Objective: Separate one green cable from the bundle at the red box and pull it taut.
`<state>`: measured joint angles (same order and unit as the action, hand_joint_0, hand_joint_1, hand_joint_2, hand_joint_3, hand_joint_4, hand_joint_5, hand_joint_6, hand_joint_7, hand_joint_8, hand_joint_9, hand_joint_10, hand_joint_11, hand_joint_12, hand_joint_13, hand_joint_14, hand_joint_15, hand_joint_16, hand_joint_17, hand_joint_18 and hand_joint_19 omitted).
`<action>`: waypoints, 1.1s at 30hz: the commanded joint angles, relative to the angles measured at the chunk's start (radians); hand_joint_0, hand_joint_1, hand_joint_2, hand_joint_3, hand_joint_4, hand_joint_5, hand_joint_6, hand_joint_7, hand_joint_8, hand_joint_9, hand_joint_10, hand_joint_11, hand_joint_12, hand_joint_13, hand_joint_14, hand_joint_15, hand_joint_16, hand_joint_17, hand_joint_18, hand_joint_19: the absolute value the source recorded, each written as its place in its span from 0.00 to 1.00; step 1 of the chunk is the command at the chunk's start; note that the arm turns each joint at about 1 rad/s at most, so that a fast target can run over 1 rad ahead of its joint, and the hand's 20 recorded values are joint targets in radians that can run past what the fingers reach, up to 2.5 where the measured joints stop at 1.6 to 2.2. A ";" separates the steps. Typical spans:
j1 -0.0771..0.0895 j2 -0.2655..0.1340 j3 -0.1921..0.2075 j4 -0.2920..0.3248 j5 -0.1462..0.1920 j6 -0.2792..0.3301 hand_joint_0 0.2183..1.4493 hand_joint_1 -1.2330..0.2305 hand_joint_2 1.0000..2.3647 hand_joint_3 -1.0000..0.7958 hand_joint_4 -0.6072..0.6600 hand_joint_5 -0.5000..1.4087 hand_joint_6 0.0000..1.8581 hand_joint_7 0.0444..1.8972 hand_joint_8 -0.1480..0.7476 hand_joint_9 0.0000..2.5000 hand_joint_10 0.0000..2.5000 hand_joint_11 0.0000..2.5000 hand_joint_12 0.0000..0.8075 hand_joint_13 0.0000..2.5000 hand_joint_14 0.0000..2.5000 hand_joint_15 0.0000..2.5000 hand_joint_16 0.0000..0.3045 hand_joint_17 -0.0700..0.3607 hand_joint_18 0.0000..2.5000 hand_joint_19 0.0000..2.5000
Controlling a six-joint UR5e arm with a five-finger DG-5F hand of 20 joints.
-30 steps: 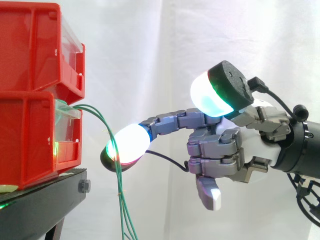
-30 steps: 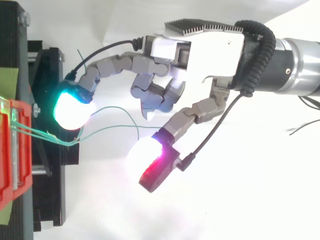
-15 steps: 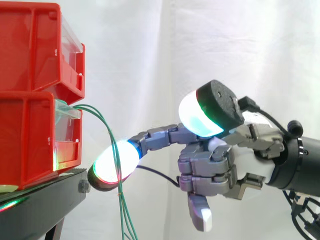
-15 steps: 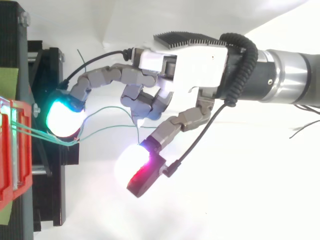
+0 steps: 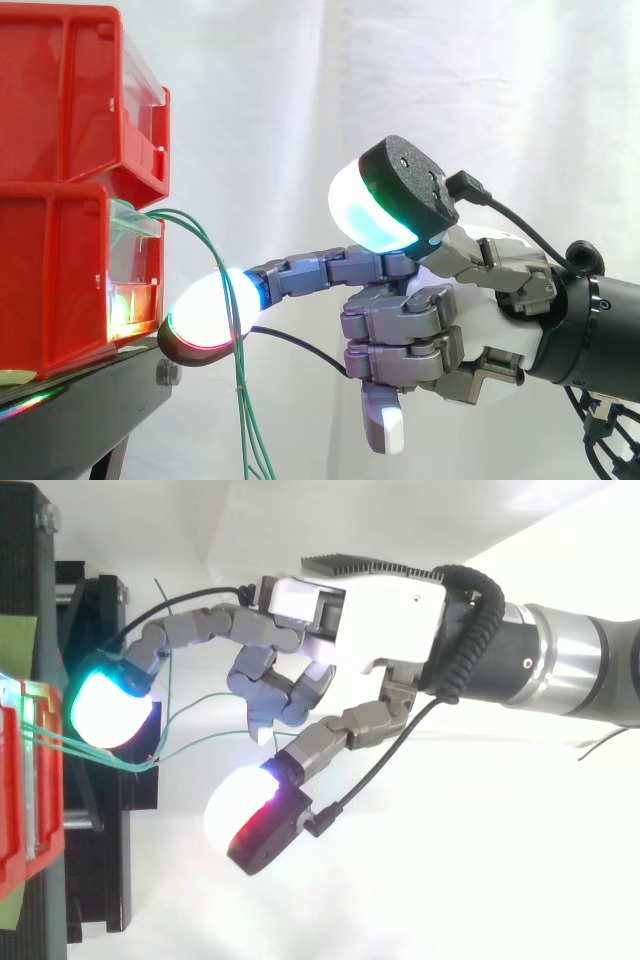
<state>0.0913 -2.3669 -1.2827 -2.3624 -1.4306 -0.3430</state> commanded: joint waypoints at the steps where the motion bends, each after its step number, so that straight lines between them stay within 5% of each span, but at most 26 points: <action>1: 0.013 0.000 0.000 -0.001 0.022 0.010 0.15 0.38 0.00 0.28 0.72 0.18 0.27 0.37 0.64 0.55 1.00 0.71 0.70 0.57 1.00 0.64 0.27 0.60 0.76 0.07; 20: 0.068 0.000 0.000 -0.018 0.079 0.022 0.15 0.38 0.00 0.28 0.72 0.18 0.27 0.37 0.64 0.55 1.00 0.71 0.70 0.57 1.00 0.63 0.27 0.59 0.76 0.07; 33: 0.093 0.000 0.000 -0.107 0.104 0.230 0.17 0.36 0.00 0.28 0.74 0.19 0.27 0.40 0.63 0.55 1.00 0.69 0.68 0.55 1.00 0.63 0.25 0.56 0.73 0.07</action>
<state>0.1827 -2.3668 -1.2824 -2.4536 -1.3266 -0.1446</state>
